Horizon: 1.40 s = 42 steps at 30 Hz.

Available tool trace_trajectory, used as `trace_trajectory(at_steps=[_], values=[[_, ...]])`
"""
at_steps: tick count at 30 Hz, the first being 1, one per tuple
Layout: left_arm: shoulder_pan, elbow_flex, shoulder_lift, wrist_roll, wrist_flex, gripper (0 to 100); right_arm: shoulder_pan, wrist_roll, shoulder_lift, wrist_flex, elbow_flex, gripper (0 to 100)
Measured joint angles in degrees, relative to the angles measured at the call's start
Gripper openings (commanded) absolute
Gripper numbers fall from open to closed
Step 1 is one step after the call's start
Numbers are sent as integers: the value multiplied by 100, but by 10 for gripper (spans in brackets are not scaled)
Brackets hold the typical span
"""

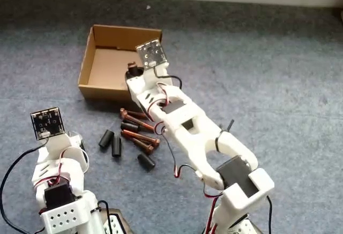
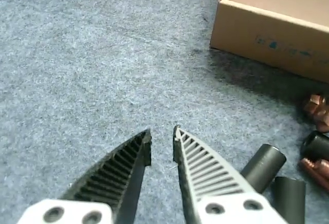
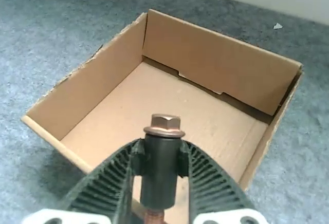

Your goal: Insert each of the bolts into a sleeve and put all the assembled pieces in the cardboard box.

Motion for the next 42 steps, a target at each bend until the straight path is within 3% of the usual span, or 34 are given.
trace_trajectory(at_steps=[6,13,19,27,42], values=[[0,0,0,0,0,91,53,0,-510,1231,-290,142],[0,0,0,0,0,91,70,0,-2444,2945,-264,142],[0,0,0,0,0,91,70,0,-3596,4167,695,142],[0,0,0,0,0,91,-369,0,-3719,4475,1908,142],[0,105,0,0,-26,91,-1960,-466,-2989,5099,1996,142]])
